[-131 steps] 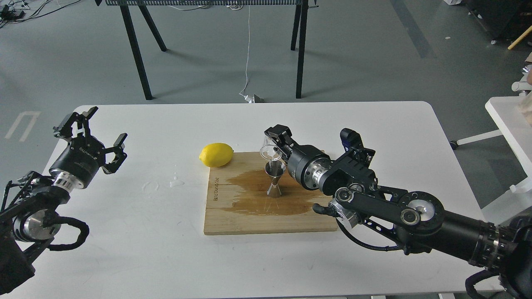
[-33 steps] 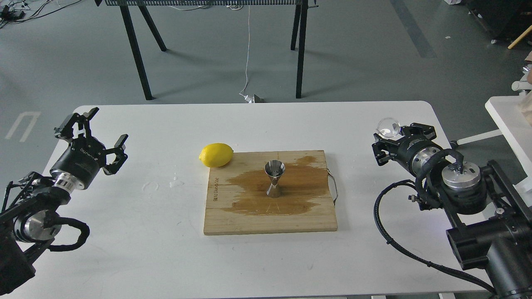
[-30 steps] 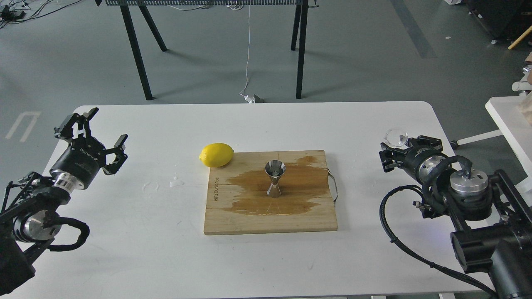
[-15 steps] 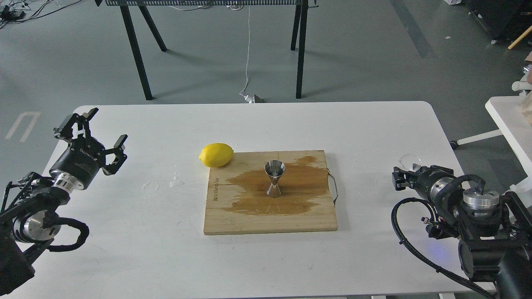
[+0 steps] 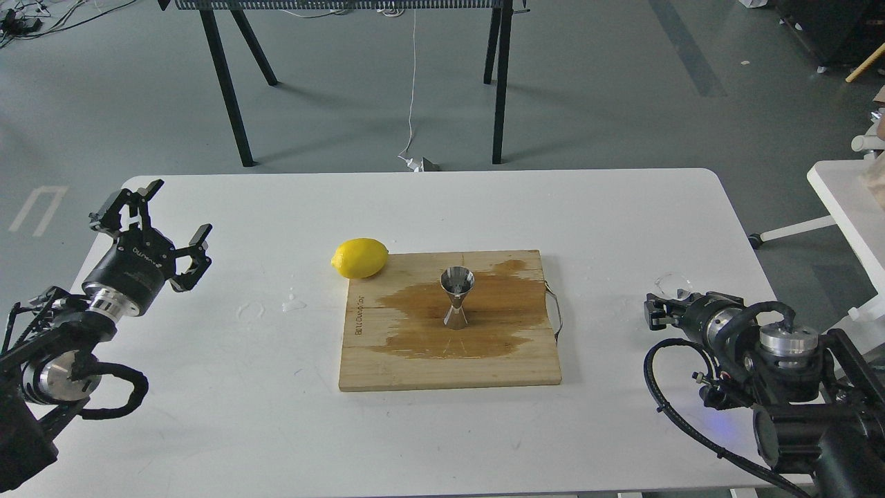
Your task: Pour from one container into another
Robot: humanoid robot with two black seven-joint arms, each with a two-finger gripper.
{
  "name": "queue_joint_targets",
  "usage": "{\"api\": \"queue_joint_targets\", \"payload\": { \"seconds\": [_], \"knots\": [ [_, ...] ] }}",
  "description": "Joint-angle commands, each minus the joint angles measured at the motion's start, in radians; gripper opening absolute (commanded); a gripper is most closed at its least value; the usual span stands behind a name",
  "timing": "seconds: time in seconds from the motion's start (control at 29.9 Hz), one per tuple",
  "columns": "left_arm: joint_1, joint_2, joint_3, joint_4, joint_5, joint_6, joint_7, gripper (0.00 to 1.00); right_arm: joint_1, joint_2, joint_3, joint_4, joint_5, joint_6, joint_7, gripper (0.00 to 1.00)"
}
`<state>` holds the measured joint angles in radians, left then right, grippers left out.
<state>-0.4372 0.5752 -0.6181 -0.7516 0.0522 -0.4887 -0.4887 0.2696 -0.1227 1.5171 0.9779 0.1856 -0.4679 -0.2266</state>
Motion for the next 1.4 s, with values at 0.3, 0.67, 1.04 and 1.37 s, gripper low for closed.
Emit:
{"api": "queue_joint_targets", "payload": {
  "seconds": [0.3, 0.67, 1.04, 1.37],
  "knots": [
    [0.000, 0.000, 0.000, 0.000, 0.000, 0.000, 0.000, 0.94, -0.001, 0.000, -0.003, 0.001, 0.000, 0.000, -0.002, 0.56],
    [0.000, 0.000, 0.000, 0.000, 0.000, 0.000, 0.000, 0.94, -0.001, 0.000, -0.003, 0.002, 0.000, 0.000, 0.000, 0.76],
    [0.006, 0.000, 0.000, 0.000, 0.000, 0.000, 0.000, 0.94, -0.003, 0.002, -0.009, 0.002, 0.000, 0.000, 0.000, 0.95],
    [0.008, 0.000, -0.002, 0.000, 0.000, 0.000, 0.000, 0.94, -0.003, 0.009, -0.011, 0.002, 0.000, 0.000, 0.000, 0.95]
  ]
}}
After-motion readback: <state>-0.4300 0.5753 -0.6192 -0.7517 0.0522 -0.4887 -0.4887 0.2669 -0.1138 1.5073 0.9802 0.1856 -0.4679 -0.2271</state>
